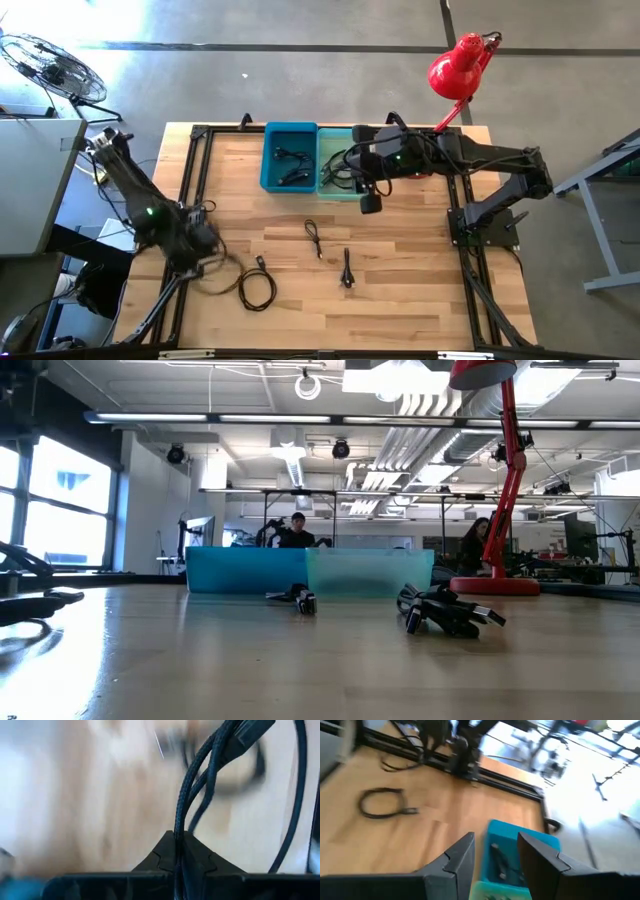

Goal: Pick & Place USB Port
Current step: Put the black USB cable into the green bin

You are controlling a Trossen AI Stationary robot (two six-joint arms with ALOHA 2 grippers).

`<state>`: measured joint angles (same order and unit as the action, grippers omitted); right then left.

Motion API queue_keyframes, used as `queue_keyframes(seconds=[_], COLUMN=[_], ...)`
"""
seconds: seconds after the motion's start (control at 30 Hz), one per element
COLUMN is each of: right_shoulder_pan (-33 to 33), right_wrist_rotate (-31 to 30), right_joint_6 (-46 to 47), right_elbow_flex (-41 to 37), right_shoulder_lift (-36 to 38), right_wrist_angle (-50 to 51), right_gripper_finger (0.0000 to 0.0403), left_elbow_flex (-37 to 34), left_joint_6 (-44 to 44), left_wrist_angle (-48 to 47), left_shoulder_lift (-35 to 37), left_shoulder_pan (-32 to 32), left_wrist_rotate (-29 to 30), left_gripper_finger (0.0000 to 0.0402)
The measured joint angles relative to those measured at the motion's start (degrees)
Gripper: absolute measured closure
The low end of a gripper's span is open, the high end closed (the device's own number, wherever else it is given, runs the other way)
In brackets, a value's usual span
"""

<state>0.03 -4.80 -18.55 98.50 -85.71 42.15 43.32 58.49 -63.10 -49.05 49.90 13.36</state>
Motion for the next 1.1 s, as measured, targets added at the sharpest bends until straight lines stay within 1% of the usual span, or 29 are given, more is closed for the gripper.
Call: queue_keyframes(seconds=[0.1,0.23,0.3,0.37,0.4,0.43,0.47,0.53,0.6,0.63,0.7,0.77,0.83,0.9,1.0,1.1], right_shoulder_pan=[0.0,0.0,0.0,0.0,-0.1,-0.2,-0.5,-1.4,-2.7,-3.3,-4.8,-6.3,-7.6,-8.7,-9.9,-10.9], right_wrist_rotate=[-3.0,-7.2,-9.6,-11.4,-11.3,-10.4,-7.9,0.0,6.0,7.7,8.5,9.1,10.4,12.4,15.1,19.8], right_joint_6=[-0.6,-1.3,-2.1,-2.5,-2.5,-2.5,-2.2,-0.9,2.0,3.3,5.1,6.4,8.1,9.4,11.0,11.2], right_elbow_flex=[0.0,0.0,0.0,0.0,0.0,0.0,0.0,0.0,0.1,0.1,0.1,0.1,0.1,0.1,0.1,0.0], right_shoulder_lift=[0.0,0.0,0.0,0.0,0.0,0.0,0.0,-0.5,-1.2,-1.7,-2.6,-3.5,-4.3,-5.3,-6.5,-7.4], right_wrist_angle=[-0.1,-2.0,-3.8,-6.3,-7.7,-9.3,-10.8,-13.6,-16.5,-17.2,-18.6,-19.6,-21.2,-22.6,-24.5,-26.0], right_gripper_finger=[0.0263,0.0263,0.0263,0.0263,0.0263,0.0263,0.0263,0.0263,0.0263,0.0263,0.0263,0.0261,0.0254,0.0244,0.0225,0.0208], left_elbow_flex=[3.0,6.0,6.8,6.8,6.8,6.8,6.8,6.8,6.8,6.8,6.8,6.8,6.8,6.8,6.8,6.8], left_joint_6=[-3.5,-14.2,-21.2,-28.8,-32.9,-36.8,-40.4,-46.2,-51.1,-53.1,-56.3,-59.2,-62.8,-68.3,-79.9,-89.1], left_wrist_angle=[-0.2,3.5,6.8,10.6,12.3,13.9,15.3,17.6,20.0,21.1,23.9,27.2,31.7,37.7,49.3,59.1], left_shoulder_lift=[4.6,9.1,11.0,12.8,13.5,14.1,14.5,14.8,14.7,14.5,13.7,12.5,11.4,9.8,6.7,4.1], left_shoulder_pan=[-1.2,-3.1,-4.3,-5.6,-6.4,-7.1,-8.0,-9.7,-11.6,-12.7,-15.1,-17.9,-20.7,-24.0,-29.6,-34.7], left_wrist_rotate=[13.4,29.5,36.2,41.5,44.1,46.6,49.4,55.1,58.6,59.5,60.7,60.9,59.9,55.8,47.7,40.8], left_gripper_finger=[0.0396,0.0396,0.0396,0.0396,0.0396,0.0396,0.0396,0.0395,0.0394,0.0394,0.0396,0.0396,0.0396,0.0396,0.0396,0.0396])
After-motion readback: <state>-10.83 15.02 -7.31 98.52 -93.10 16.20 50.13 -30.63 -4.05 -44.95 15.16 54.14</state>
